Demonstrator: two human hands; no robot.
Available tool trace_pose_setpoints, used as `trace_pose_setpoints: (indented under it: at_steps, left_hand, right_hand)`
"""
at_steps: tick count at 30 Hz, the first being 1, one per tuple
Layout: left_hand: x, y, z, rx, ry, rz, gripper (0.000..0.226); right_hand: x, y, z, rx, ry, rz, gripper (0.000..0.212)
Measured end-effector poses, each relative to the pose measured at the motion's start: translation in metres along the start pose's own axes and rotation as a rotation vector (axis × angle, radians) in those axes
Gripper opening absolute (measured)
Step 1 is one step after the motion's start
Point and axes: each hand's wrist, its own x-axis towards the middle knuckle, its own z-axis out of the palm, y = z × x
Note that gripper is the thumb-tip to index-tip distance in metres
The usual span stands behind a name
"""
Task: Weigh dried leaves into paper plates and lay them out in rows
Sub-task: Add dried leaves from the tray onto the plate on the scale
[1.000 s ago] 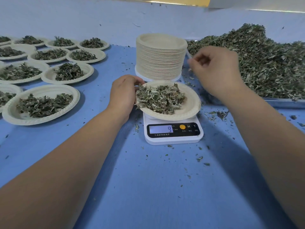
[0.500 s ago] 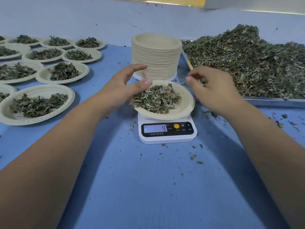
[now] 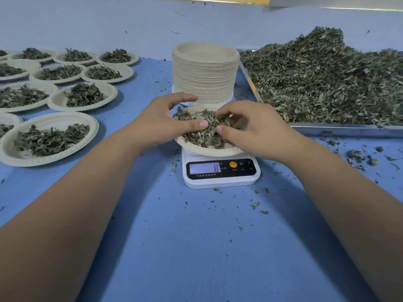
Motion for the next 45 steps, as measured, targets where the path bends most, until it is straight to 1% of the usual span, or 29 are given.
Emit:
trace_pose_setpoints:
  at_steps: [3, 5, 8, 9, 13, 16, 19, 22, 25, 27, 30, 33, 37, 41, 45]
  left_hand:
    - [-0.002, 0.007, 0.0, -0.036, 0.011, 0.03, 0.073]
    - [-0.004, 0.013, 0.003, -0.047, 0.024, 0.074, 0.059]
    - [-0.004, 0.02, 0.004, -0.141, 0.082, 0.089, 0.02]
    - [-0.004, 0.022, 0.003, -0.183, 0.107, 0.083, 0.012]
    - [-0.003, 0.018, 0.007, -0.18, 0.297, 0.05, 0.024]
    - [-0.003, 0.012, 0.016, -0.274, 0.377, -0.026, 0.023]
    - [-0.004, 0.008, 0.022, -0.335, 0.402, -0.053, 0.024]
    - [-0.003, 0.005, 0.023, -0.383, 0.379, -0.039, 0.024]
    - [-0.003, 0.005, 0.024, -0.385, 0.343, -0.047, 0.039]
    - [-0.003, 0.004, 0.024, -0.395, 0.342, -0.049, 0.038]
    - [-0.001, 0.002, 0.024, -0.404, 0.362, -0.055, 0.035]
    - [-0.001, 0.001, 0.022, -0.427, 0.352, -0.066, 0.035]
    - [-0.003, 0.005, 0.021, -0.441, 0.338, -0.072, 0.036]
    - [-0.001, 0.006, 0.02, -0.458, 0.341, -0.076, 0.03]
    - [0.001, 0.006, 0.02, -0.48, 0.336, -0.082, 0.03]
  right_hand:
    - [0.002, -0.001, -0.002, 0.055, 0.047, 0.036, 0.017]
    - [0.003, -0.002, -0.004, 0.092, 0.078, 0.053, 0.014]
    - [0.003, -0.003, -0.008, 0.134, 0.125, 0.094, 0.011]
    - [0.003, -0.004, -0.009, 0.14, 0.138, 0.097, 0.011]
    - [0.0, -0.013, -0.011, 0.11, 0.135, 0.067, 0.015]
    - [-0.001, -0.02, -0.007, 0.048, 0.096, 0.021, 0.02]
    - [-0.002, -0.026, -0.005, 0.009, 0.097, -0.029, 0.025]
    - [-0.001, -0.032, -0.001, 0.003, 0.068, -0.077, 0.033]
    - [0.01, -0.043, 0.006, -0.123, -0.065, -0.113, 0.043]
    - [0.018, -0.046, 0.012, -0.202, -0.114, -0.142, 0.042]
    - [0.024, -0.044, 0.017, -0.174, -0.061, -0.177, 0.027]
    - [0.026, -0.043, 0.016, -0.092, 0.022, -0.178, 0.019]
    - [0.032, -0.044, 0.005, 0.036, 0.172, -0.11, 0.016]
    - [0.038, -0.046, -0.003, 0.144, 0.251, -0.073, 0.015]
    - [0.038, -0.045, -0.004, 0.225, 0.266, -0.052, 0.014]
